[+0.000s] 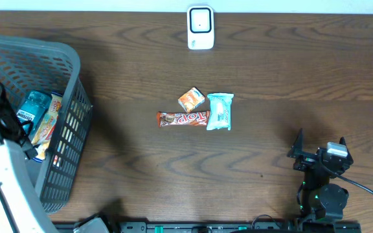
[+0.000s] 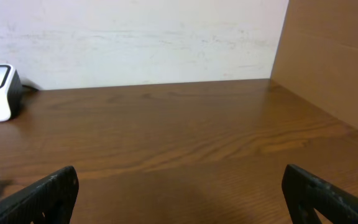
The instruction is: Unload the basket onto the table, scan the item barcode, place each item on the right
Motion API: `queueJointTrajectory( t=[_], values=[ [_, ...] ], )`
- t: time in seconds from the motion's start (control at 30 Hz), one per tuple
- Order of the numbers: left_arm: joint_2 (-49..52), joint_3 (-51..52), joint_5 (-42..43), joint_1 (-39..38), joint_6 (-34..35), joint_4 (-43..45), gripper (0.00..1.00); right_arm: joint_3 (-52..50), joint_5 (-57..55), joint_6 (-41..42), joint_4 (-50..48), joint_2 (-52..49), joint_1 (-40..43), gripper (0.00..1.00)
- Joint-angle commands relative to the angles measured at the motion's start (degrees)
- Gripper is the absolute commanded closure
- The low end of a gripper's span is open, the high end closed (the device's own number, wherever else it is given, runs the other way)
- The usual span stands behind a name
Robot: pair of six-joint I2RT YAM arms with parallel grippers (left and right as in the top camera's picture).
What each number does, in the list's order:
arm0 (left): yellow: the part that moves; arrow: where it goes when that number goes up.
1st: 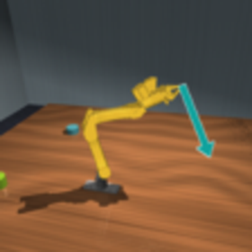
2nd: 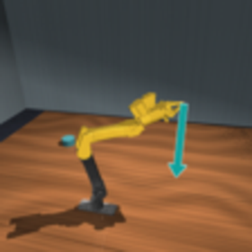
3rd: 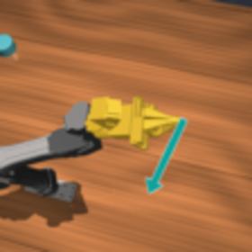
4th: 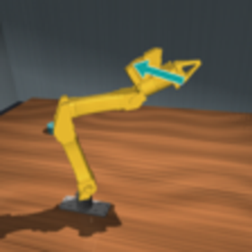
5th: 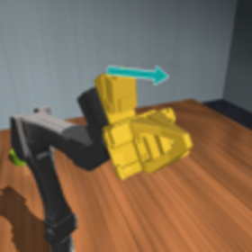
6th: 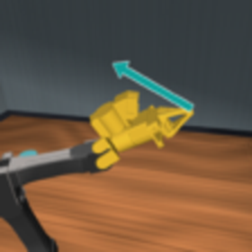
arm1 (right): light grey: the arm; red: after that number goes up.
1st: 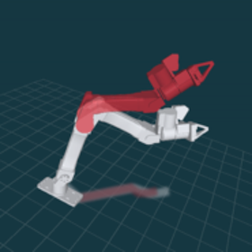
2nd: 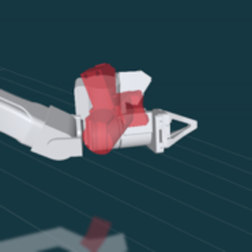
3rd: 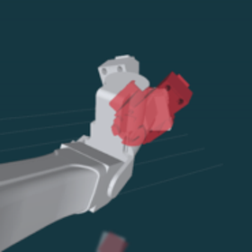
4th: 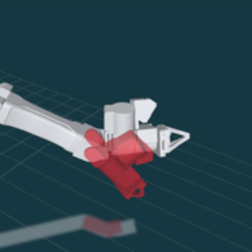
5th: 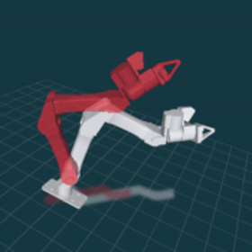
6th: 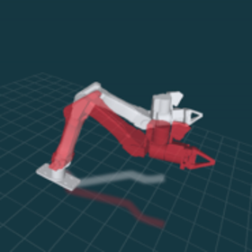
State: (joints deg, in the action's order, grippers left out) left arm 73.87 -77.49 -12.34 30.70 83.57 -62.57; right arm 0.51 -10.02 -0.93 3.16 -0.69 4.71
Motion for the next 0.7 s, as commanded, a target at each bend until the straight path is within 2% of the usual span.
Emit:
queueJointTrajectory(
  t=[0.0,0.13,0.43,0.57,0.67],
  values=[
    [4.96,-0.17,0.81,0.13,2.82,0.15,0.01,-0.20,0.07,-0.87,0.04,0.24,0.13,0.01],
    [11.19,-0.17,5.60,0.13,4.85,2.75,0.02,-0.20,0.07,-0.87,0.04,0.24,0.13,0.01],
    [27.69,-0.17,22.58,-0.02,4.85,8.72,0.02,-0.20,0.07,-0.87,0.04,0.24,0.13,0.01],
    [33.55,-0.17,26.36,-0.79,5.16,8.72,0.02,-0.20,0.07,-0.90,0.04,0.24,0.13,0.01],
    [36.89,-0.17,26.01,-1.86,7.30,9.09,0.02,-0.20,0.07,-0.90,0.04,0.24,0.13,0.01]
  ],
)
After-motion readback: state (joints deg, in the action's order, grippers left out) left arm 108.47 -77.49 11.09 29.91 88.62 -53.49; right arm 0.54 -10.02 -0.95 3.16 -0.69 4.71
